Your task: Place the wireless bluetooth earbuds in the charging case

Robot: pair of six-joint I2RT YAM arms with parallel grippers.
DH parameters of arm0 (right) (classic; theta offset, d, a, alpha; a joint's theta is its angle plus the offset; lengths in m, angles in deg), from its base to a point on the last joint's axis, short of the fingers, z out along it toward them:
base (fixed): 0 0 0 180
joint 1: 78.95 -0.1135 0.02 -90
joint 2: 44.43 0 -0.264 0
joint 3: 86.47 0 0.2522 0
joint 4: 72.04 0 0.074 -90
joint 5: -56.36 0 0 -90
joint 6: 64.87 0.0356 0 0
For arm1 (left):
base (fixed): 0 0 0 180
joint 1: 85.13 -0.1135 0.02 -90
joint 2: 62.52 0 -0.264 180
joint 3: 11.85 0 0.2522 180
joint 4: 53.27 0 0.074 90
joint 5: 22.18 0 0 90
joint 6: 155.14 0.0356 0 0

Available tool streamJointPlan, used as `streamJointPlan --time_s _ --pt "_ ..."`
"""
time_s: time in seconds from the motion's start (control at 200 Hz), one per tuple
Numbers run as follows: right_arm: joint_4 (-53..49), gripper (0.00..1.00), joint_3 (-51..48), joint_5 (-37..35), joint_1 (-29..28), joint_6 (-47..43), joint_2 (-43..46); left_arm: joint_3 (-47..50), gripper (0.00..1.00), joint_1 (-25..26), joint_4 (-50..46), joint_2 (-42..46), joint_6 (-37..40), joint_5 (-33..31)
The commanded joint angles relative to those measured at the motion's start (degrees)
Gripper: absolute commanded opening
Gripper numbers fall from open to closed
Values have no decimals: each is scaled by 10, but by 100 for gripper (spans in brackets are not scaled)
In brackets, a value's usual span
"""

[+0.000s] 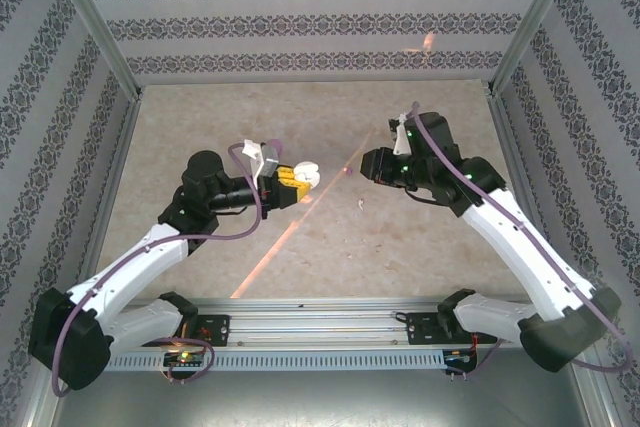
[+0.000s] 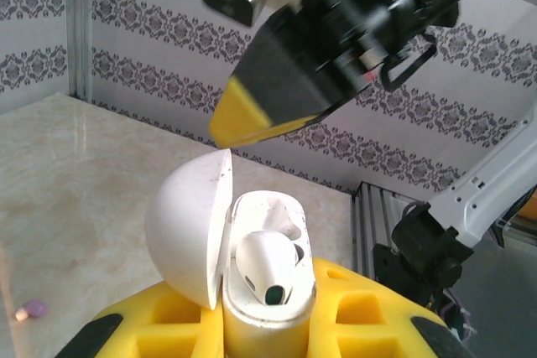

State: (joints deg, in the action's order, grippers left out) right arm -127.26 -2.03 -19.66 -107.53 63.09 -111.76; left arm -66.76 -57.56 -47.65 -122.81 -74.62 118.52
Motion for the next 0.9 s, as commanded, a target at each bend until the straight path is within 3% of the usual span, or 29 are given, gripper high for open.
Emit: streamJointPlan --time_s 0.0,0.14,0.395,0.894 --pt "-45 29 -18 -9 13 -20 -39 21 4 -5 -59 23 41 -20" --pt "-42 33 -33 -12 26 -47 -111 45 3 -5 -104 36 55 -54" --pt "-52 36 -4 -46 37 -103 -254 92 2 -6 -87 57 29 -72" --pt "-77 45 93 -67 36 -174 -430 98 2 -6 -73 36 29 -57"
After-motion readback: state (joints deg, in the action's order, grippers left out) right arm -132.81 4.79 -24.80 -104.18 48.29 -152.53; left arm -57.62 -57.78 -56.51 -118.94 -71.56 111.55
